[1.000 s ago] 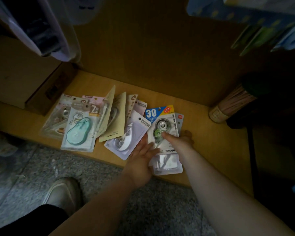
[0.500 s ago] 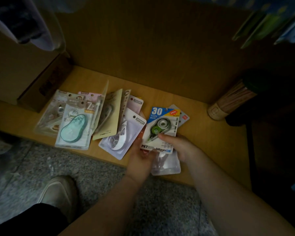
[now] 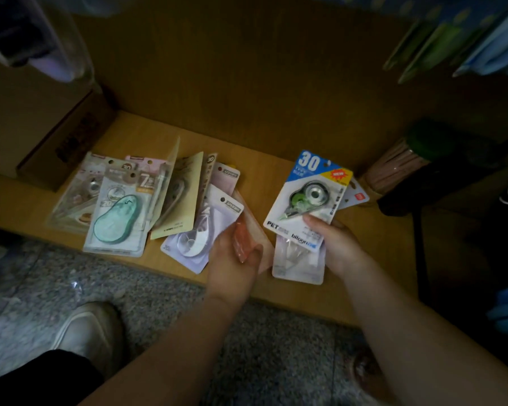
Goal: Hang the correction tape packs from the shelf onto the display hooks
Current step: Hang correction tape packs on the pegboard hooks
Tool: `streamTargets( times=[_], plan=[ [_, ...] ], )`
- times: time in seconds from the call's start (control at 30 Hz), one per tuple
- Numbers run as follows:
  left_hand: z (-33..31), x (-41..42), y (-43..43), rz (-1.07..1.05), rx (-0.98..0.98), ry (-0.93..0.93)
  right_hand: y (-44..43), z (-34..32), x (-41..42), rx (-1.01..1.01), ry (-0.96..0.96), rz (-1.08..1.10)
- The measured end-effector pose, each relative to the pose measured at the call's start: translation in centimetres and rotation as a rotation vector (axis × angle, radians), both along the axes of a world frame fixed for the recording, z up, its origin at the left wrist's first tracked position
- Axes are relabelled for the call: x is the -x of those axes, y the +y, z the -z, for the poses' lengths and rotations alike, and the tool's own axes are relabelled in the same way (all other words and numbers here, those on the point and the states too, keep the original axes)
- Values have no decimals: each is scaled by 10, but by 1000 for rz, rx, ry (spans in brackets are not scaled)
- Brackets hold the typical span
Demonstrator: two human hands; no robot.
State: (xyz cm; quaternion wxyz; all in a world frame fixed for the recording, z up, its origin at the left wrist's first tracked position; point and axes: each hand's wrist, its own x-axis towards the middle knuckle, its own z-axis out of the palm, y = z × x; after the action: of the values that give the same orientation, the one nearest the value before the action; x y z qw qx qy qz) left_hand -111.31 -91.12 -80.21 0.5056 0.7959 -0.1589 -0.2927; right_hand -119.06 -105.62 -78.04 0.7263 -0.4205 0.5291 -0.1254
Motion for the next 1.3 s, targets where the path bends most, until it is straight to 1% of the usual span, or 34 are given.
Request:
streamTargets(
  times=[0.03, 0.1, 0.13, 0.2, 0.27, 0.33, 0.4, 0.53, 0.67, 0.8, 0.93, 1.03, 1.1, 1.2, 1.3],
  plan=[
    [-5, 3, 0, -7, -17, -27, -5, -5, 3, 19, -10, 0],
    [-15, 9, -2, -34, 2, 11, -10, -18, 10, 49, -49, -24],
    [-22, 11, -3, -52, 26, 70, -10, -25, 14, 50, -74, -33],
    [-38, 14, -2, -55, 82, 249, -7, -43, 22, 36, -110, -46],
    [-54, 16, 4, -20, 144, 475, 2, -64, 30, 32, -127, -97],
    [-72, 20, 13, 49, 181, 658, 13, -86, 37, 41, -121, -179],
    [-93, 21, 23, 83, 241, 765, 28, -109, 45, 52, -102, -246],
    [-142, 19, 45, 72, 346, 854, 65, -155, 71, 29, -86, -440],
    [-183, 32, 74, 229, 401, 862, 101, -191, 99, 69, -49, -653],
    [-211, 42, 96, 350, 491, 918, 125, -234, 120, 83, -138, -714],
    [-240, 49, 108, 394, 452, 782, 141, -266, 131, 141, -209, -732],
    [-262, 53, 112, 372, 514, 663, 147, -283, 133, 207, -245, -691],
    [-276, 55, 116, 287, 543, 582, 148, -297, 135, 281, -236, -645],
    [-290, 55, 127, 204, 524, 456, 150, -316, 141, 368, -265, -479],
    [-303, 62, 136, 250, 488, 356, 153, -329, 142, 430, -375, -280]
  ],
)
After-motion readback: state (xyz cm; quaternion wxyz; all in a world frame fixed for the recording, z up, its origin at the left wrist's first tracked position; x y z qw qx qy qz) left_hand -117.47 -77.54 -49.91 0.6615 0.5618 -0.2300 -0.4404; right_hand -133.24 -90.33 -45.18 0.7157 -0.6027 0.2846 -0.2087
